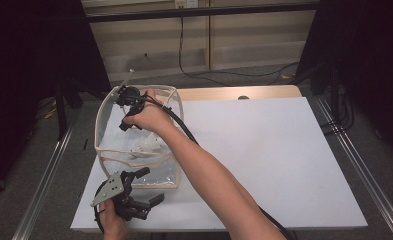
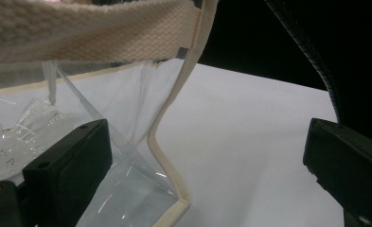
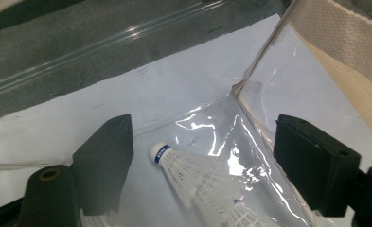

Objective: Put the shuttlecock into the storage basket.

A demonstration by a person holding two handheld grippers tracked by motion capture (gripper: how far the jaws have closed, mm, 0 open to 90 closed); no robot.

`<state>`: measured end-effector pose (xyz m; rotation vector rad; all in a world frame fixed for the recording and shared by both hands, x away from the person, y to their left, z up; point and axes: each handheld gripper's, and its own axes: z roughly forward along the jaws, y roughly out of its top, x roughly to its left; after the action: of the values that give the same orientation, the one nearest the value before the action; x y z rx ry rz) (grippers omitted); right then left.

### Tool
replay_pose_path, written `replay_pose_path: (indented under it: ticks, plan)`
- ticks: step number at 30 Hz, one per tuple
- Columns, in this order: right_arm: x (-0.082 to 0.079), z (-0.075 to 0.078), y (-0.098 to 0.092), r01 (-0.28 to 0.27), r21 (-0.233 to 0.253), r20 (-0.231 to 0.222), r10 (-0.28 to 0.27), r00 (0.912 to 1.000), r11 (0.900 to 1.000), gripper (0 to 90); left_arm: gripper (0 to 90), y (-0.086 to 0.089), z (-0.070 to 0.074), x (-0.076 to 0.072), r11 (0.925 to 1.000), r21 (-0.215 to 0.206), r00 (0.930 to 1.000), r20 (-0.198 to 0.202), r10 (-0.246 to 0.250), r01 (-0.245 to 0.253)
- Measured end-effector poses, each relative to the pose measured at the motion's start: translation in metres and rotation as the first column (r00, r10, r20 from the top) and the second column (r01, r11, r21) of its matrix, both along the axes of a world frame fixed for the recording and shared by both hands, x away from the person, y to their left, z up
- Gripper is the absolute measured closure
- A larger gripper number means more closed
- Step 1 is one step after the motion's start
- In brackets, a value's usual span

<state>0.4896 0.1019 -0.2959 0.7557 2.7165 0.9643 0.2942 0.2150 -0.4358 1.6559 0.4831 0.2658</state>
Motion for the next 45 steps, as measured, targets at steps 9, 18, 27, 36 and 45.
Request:
replay_pose_path:
  ticks: [9,18,27,36,45]
  plan:
    - [-0.001,0.016,-0.009,0.008,0.024,-0.009,-0.008,0.9999,1.000,17.3,2.3,0.000,0.000,0.000,1.0000,0.006,1.0000,0.001,-0.002,0.002]
    - [-0.003,0.027,-0.019,0.014,0.024,-0.019,-0.013,0.9997,1.000,12.7,2.3,-0.001,0.000,0.000,1.0000,0.002,1.0000,-0.002,0.000,0.000]
    - [-0.010,0.036,-0.030,0.014,0.037,-0.020,-0.014,0.9997,0.999,9.9,2.3,-0.002,0.001,-0.001,1.0000,0.009,1.0000,-0.002,-0.003,0.003]
    - [-0.015,0.042,-0.045,0.010,0.050,-0.024,-0.008,0.9997,0.999,9.0,2.3,-0.002,0.001,-0.001,1.0000,0.009,1.0000,0.000,-0.003,0.003]
    - [-0.019,0.047,-0.060,0.014,0.067,-0.027,-0.012,0.9996,0.998,7.1,2.3,-0.002,0.002,-0.001,0.9999,0.014,1.0000,0.004,-0.004,0.004]
